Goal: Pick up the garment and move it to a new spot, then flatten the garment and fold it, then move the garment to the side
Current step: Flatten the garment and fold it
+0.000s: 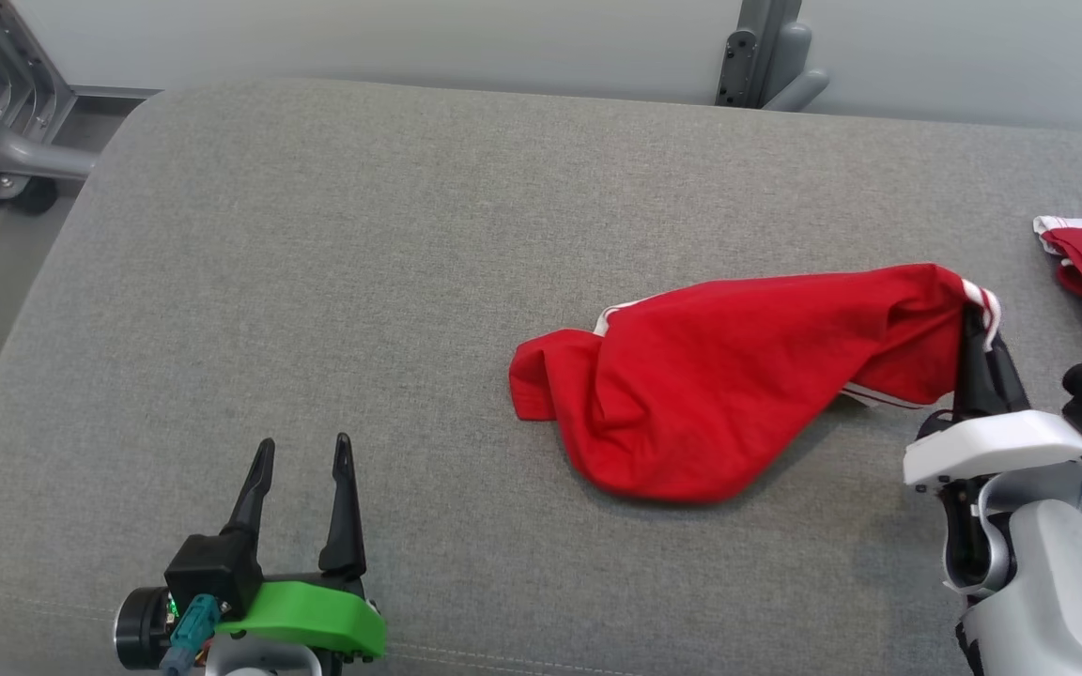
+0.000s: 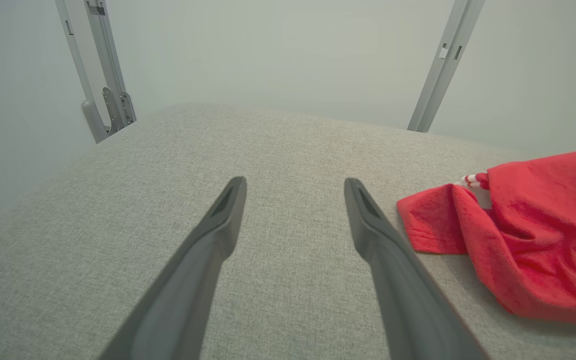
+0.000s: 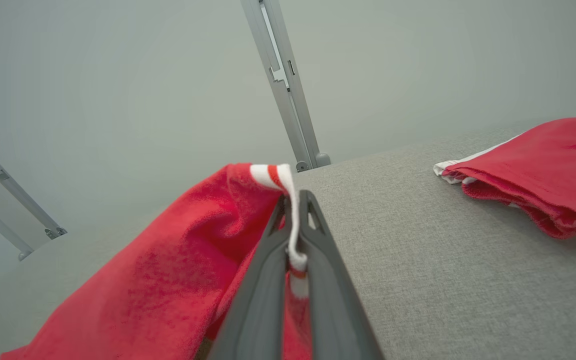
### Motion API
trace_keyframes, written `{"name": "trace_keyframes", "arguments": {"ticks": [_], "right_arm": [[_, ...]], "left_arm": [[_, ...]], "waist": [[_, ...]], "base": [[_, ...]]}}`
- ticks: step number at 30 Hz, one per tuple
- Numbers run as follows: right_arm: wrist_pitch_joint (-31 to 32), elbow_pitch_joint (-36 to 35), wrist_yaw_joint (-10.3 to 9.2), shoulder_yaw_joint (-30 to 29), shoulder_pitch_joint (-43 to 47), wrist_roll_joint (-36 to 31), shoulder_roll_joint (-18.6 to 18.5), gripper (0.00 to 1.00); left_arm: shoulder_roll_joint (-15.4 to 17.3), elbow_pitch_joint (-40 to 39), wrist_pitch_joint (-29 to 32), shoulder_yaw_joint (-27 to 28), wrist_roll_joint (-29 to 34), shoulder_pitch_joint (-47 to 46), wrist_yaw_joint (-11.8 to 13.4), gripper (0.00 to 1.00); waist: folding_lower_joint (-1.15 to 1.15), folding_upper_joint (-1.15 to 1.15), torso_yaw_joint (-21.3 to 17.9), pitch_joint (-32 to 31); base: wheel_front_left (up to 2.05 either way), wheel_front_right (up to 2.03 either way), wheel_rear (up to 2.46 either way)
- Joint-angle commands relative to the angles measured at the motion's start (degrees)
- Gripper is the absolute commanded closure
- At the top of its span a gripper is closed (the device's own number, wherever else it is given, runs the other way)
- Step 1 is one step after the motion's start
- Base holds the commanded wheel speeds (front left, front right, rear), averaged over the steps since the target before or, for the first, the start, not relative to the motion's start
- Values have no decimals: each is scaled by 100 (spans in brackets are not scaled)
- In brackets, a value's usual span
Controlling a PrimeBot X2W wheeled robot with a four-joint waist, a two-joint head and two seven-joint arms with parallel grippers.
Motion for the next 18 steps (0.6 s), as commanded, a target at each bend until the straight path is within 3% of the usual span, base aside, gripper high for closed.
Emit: {"name": "trace_keyframes", "arguments": {"ticks": [1,9,18], "right_arm": [[-17,-92,-6,-148,-53,-103,-28,100],[28,-445,-6,-1007,237,-566,-27,100],[182,-659,-6,-1539,928,-502,-28,100]], "left_arm": [[5,12,0,-4,-7,-59,17,0],[5,13,0,6,24,-39,23,0],[5,-38,0,35,23,-53,29,0]], "waist": [[0,0,9,8],[0,0,10,39],[0,0,-169,169]], "base": [[0,0,0],[0,0,0],[0,0,0]]}}
